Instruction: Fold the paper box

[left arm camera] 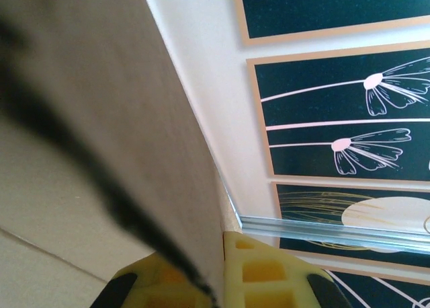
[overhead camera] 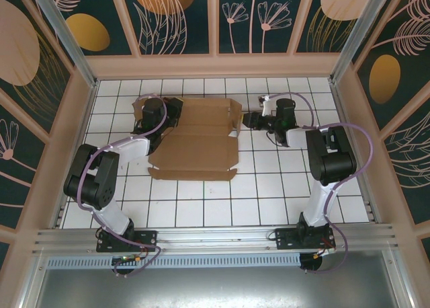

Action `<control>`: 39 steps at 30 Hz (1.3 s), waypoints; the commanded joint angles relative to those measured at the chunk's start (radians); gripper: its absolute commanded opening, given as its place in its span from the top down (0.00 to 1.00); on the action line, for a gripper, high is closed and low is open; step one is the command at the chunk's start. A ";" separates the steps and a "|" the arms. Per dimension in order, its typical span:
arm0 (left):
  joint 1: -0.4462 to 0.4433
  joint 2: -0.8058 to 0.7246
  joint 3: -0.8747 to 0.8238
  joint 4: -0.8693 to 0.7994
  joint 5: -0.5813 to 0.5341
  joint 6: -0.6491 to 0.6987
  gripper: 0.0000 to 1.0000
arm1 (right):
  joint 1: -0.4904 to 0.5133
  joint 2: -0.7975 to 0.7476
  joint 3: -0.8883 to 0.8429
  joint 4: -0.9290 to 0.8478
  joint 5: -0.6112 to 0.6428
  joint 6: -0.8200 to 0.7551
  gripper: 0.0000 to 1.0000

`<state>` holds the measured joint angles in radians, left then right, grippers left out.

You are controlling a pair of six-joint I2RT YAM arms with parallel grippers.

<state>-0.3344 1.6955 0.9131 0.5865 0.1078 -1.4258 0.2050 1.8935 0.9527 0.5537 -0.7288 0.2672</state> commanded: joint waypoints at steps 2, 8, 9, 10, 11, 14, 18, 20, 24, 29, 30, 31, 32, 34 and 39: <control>-0.005 0.012 0.032 -0.017 0.057 -0.007 1.00 | 0.037 -0.038 0.010 0.053 -0.057 -0.023 0.65; 0.008 0.057 0.053 -0.048 0.065 0.002 1.00 | 0.042 -0.023 0.058 0.012 -0.036 -0.032 0.65; 0.011 0.066 0.068 -0.056 0.070 0.005 1.00 | 0.042 -0.019 0.072 -0.005 -0.031 -0.039 0.65; 0.013 0.072 0.090 -0.067 0.071 0.008 1.00 | 0.042 -0.014 0.084 -0.020 -0.024 -0.042 0.65; 0.015 0.076 0.100 -0.074 0.072 0.012 1.00 | 0.042 -0.009 0.102 -0.036 -0.020 -0.046 0.64; 0.015 0.088 0.125 -0.091 0.073 0.022 1.00 | 0.041 0.014 0.151 -0.080 -0.027 -0.051 0.64; 0.015 0.101 0.142 -0.091 0.085 0.025 1.00 | 0.042 0.044 0.179 -0.103 -0.054 -0.046 0.63; 0.015 0.105 0.144 -0.087 0.093 0.027 1.00 | 0.043 0.050 0.179 -0.106 -0.059 -0.052 0.63; 0.015 0.111 0.148 -0.084 0.108 0.032 1.00 | 0.044 0.051 0.174 -0.090 -0.075 -0.053 0.63; 0.015 0.122 0.153 -0.078 0.120 0.021 1.00 | 0.064 0.056 0.157 -0.019 -0.114 -0.027 0.55; 0.015 0.124 0.155 -0.078 0.121 0.019 1.00 | 0.072 0.057 0.160 -0.027 -0.108 -0.038 0.51; 0.016 0.124 0.155 -0.076 0.122 0.018 1.00 | 0.083 0.062 0.169 -0.044 -0.098 -0.056 0.47; 0.017 0.126 0.153 -0.076 0.125 0.015 1.00 | 0.096 0.067 0.176 -0.060 -0.093 -0.075 0.45; 0.017 0.126 0.152 -0.075 0.125 0.011 1.00 | 0.118 0.067 0.182 -0.079 -0.060 -0.111 0.42; 0.026 0.140 0.172 -0.105 0.130 -0.005 1.00 | 0.137 0.069 0.193 -0.092 0.028 -0.140 0.37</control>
<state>-0.3000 1.7985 1.0496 0.5247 0.2020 -1.4231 0.2981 1.9461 1.1141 0.4656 -0.7204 0.1745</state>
